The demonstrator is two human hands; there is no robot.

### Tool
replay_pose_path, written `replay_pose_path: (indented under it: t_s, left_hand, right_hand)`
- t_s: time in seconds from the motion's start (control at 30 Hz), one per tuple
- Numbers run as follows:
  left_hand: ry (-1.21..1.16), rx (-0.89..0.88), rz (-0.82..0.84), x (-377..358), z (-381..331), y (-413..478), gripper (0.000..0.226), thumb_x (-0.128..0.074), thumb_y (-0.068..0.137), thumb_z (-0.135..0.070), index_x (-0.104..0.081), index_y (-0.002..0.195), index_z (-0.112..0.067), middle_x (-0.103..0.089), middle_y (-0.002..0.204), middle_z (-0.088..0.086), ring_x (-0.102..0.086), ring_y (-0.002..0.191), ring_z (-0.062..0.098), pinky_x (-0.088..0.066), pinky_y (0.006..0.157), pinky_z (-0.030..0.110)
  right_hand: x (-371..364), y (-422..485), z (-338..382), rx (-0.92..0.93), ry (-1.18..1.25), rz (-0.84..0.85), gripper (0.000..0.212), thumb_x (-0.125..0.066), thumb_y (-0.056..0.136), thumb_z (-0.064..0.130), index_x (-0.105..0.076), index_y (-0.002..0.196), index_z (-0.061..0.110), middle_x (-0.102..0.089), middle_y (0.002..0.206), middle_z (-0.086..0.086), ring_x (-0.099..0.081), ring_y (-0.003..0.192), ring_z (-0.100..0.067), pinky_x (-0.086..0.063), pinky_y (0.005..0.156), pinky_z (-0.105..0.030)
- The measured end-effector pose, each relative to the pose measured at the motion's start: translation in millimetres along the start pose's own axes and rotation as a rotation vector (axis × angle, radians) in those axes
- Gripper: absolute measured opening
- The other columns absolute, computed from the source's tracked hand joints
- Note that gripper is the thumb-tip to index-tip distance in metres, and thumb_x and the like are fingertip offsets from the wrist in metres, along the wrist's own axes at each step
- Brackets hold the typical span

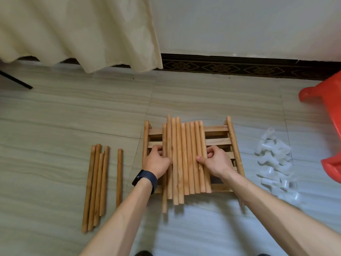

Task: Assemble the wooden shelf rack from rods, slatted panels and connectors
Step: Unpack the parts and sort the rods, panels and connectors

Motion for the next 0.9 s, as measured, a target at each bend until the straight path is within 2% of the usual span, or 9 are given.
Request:
replay_pose_path:
  t_s: [0.13,0.27,0.37,0.43,0.53,0.63,0.77,0.83,0.9]
  left_hand:
    - [0.0,0.022,0.028,1,-4,2,0.058,-0.076,0.087,-0.024,-0.045,0.136,-0.022,-0.062,0.118,-0.005,-0.062,0.107,0.017,-0.052,0.098,0.038]
    - [-0.073,0.044,0.028,-4,-8,3,0.06,-0.077,0.086,-0.019,-0.045,0.135,-0.021,-0.062,0.12,-0.002,-0.062,0.109,0.019,-0.05,0.1,0.042]
    - [-0.113,0.027,0.012,-6,-8,2,0.058,-0.078,0.085,-0.016,-0.05,0.135,-0.02,-0.066,0.124,0.0,-0.064,0.109,0.018,-0.052,0.101,0.042]
    - [-0.132,0.014,0.014,-4,-7,1,0.057,-0.077,0.085,-0.014,-0.052,0.136,-0.019,-0.066,0.125,0.001,-0.064,0.104,0.015,-0.053,0.098,0.039]
    - [-0.159,-0.003,0.002,8,-5,-1,0.061,-0.076,0.086,-0.011,-0.049,0.14,-0.019,-0.064,0.125,-0.001,-0.062,0.1,0.013,-0.051,0.085,0.029]
    - [-0.202,0.007,-0.033,33,2,-4,0.066,-0.076,0.086,-0.011,-0.046,0.143,-0.022,-0.065,0.123,-0.003,-0.065,0.1,0.015,-0.053,0.079,0.028]
    - [-0.27,-0.007,-0.037,95,21,-19,0.068,-0.075,0.084,-0.003,-0.047,0.138,-0.034,-0.069,0.113,-0.001,-0.073,0.093,0.022,-0.061,0.078,0.04]
    - [-0.277,0.049,-0.069,136,43,-27,0.066,-0.072,0.084,0.004,-0.049,0.132,-0.036,-0.072,0.109,0.002,-0.074,0.09,0.028,-0.06,0.08,0.048]
    - [-0.323,0.14,-0.118,174,70,-31,0.061,-0.069,0.086,0.006,-0.051,0.129,-0.033,-0.074,0.104,0.008,-0.073,0.09,0.033,-0.059,0.079,0.048]
  right_hand:
    - [0,-1,0,0.007,0.035,-0.006,0.036,-0.076,0.086,0.037,-0.057,0.111,0.02,-0.064,0.095,0.008,-0.065,0.093,-0.016,-0.056,0.089,-0.042]
    - [5,-2,1,0.016,0.059,-0.017,0.03,-0.075,0.088,0.033,-0.055,0.107,0.023,-0.06,0.086,0.015,-0.059,0.081,-0.006,-0.053,0.083,-0.032]
    - [6,-1,0,0.004,0.068,-0.016,0.029,-0.076,0.088,0.032,-0.056,0.107,0.023,-0.061,0.086,0.014,-0.061,0.083,-0.008,-0.05,0.079,-0.029]
    - [6,0,1,-0.008,0.071,0.003,0.028,-0.076,0.088,0.03,-0.056,0.107,0.023,-0.064,0.09,0.011,-0.063,0.087,-0.011,-0.052,0.081,-0.031]
    - [9,2,1,-0.013,0.054,0.012,0.025,-0.075,0.089,0.028,-0.058,0.106,0.023,-0.069,0.093,0.007,-0.068,0.086,-0.012,-0.056,0.083,-0.034]
    - [19,3,-1,-0.039,0.07,0.035,0.022,-0.075,0.089,0.025,-0.062,0.106,0.021,-0.071,0.089,0.005,-0.069,0.084,-0.014,-0.057,0.085,-0.039]
    - [37,-13,13,-0.031,0.304,0.098,0.012,-0.072,0.091,0.018,-0.066,0.101,0.02,-0.077,0.088,-0.001,-0.074,0.085,-0.018,-0.058,0.089,-0.044]
    - [36,-28,34,0.022,0.408,0.18,0.019,-0.071,0.092,0.014,-0.066,0.109,0.018,-0.078,0.089,0.001,-0.075,0.083,-0.015,-0.06,0.085,-0.041]
    - [22,-45,61,0.087,0.406,0.267,0.028,-0.072,0.091,0.016,-0.063,0.117,0.018,-0.077,0.096,0.001,-0.075,0.086,-0.012,-0.06,0.082,-0.037]
Point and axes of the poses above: each hand's wrist, its own y-axis towards the middle knuckle, its own x-axis out of the back of the hand, z = x × y, the point moved 4 cm from there along y, towards the middle knuckle
